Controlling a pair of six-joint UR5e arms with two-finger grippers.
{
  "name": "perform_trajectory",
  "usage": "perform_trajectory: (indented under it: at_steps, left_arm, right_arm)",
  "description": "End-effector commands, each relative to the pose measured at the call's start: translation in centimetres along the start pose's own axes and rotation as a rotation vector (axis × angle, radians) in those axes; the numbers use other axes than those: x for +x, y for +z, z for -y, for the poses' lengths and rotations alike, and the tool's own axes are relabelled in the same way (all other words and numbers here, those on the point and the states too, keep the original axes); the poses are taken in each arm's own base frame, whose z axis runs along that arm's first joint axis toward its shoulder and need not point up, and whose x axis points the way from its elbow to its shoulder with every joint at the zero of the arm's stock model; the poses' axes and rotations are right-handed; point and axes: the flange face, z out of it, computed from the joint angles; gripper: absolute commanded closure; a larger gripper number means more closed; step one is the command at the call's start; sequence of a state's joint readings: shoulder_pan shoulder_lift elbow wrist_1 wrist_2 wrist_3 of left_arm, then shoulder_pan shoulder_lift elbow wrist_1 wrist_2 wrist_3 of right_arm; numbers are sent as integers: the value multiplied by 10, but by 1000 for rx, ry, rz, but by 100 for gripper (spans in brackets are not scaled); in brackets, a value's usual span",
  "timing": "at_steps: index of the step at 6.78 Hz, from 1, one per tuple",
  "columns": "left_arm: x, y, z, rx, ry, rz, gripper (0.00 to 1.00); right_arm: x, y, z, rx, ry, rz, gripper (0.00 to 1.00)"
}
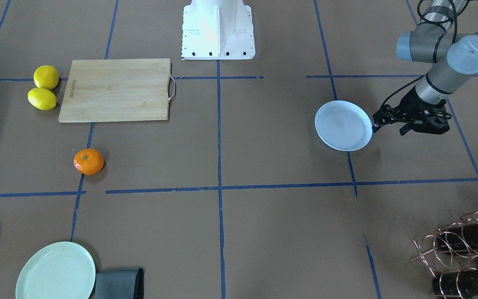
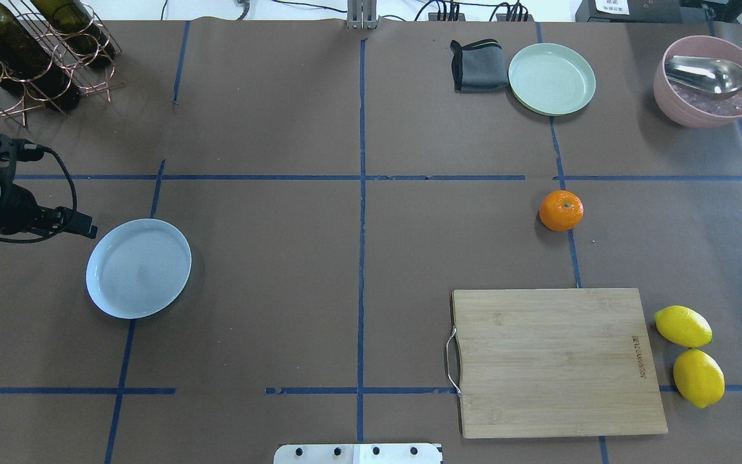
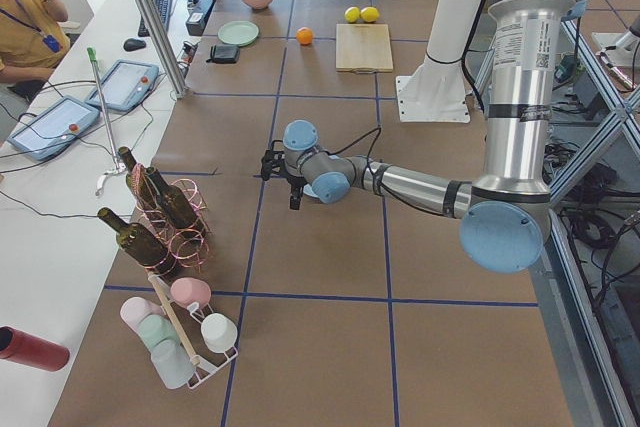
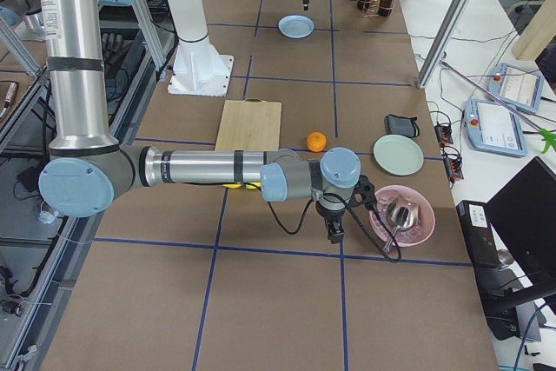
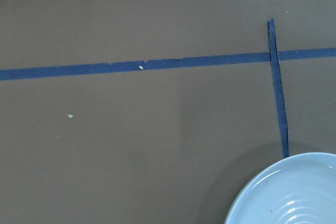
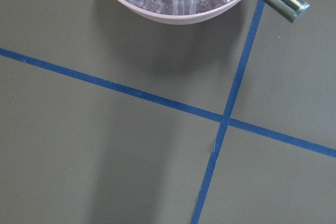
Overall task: Pick orange to plate
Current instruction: 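Reach the left gripper to the rim of the light blue plate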
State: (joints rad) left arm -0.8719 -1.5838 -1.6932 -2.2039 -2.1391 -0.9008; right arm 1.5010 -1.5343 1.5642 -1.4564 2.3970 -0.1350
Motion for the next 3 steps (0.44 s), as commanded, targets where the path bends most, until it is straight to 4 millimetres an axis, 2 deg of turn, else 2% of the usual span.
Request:
perform_trajectory:
  at_steps: [1,2,3]
  left_arm:
    - [21,30,-20,-3,-17,36,2]
    - [24,33,-23,-10,-14,36,8]
    - [22,35,-25,-13,-14,39,23]
  right_arm:
    - [-4,3,1,1,-17,2,0]
    - [-5,4,2,0,-20,3,0]
    - [-5,4,2,0,-19,3,0]
